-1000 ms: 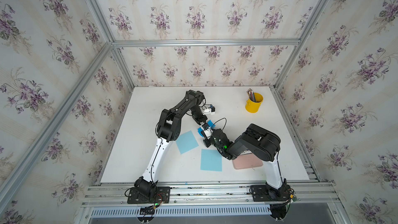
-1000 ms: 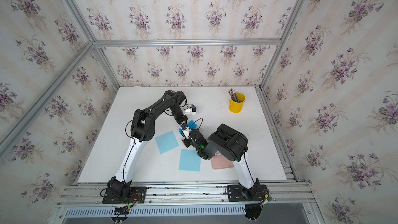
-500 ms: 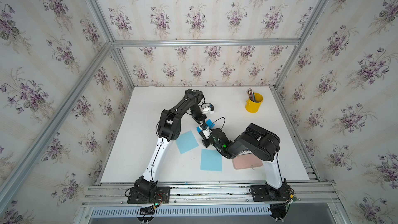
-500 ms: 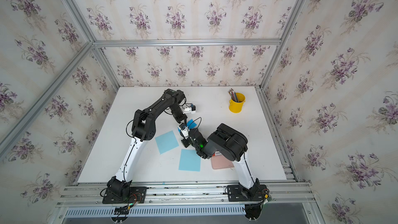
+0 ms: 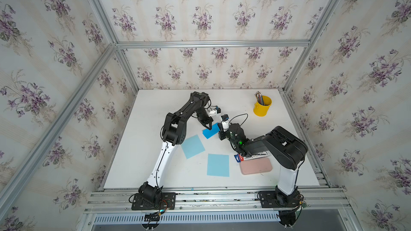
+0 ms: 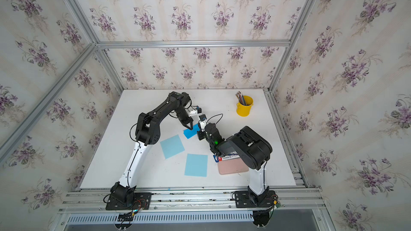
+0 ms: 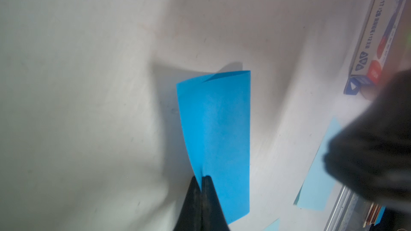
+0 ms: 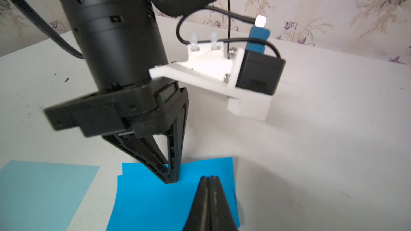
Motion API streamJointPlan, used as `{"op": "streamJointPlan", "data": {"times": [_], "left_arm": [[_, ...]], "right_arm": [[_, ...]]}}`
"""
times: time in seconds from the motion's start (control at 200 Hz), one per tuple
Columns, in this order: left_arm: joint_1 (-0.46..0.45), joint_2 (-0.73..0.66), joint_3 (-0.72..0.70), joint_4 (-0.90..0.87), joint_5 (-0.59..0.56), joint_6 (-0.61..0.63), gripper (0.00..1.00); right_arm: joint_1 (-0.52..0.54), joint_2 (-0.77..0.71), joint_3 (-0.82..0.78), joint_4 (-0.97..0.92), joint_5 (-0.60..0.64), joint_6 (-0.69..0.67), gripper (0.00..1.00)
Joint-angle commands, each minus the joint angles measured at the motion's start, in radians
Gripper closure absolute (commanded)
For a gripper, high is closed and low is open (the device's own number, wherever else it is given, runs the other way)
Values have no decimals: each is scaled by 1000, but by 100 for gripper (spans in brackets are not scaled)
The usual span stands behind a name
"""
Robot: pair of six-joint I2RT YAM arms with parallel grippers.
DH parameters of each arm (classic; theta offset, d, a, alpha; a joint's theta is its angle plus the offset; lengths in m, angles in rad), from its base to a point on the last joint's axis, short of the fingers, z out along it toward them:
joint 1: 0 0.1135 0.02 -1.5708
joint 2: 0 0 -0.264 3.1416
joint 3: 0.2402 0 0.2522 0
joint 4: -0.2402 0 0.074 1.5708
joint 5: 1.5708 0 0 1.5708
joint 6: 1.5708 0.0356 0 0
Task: Fold the square paper along the opposite sides
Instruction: Smooth out the paper at the center of the board.
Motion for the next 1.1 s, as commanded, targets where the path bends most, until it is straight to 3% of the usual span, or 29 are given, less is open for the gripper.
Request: {"op": "streamJointPlan", "data": {"times": [0.0,0.33,0.724,1.094], "left_arm": [[1,10,-4,63,-77,-8,100],[1,17,-7,64,-103,-77,100],[1,0,-40,49,-121,-134,100],[-2,-6,-44,52,-115,-142,100]], "right_arm": [[-3,59,76,-103,30,64,100],[-3,132,111,-193,70,178,100],[-5,111,107,-291,178,193,100],[-69,40,34,-261,162,188,100]]}}
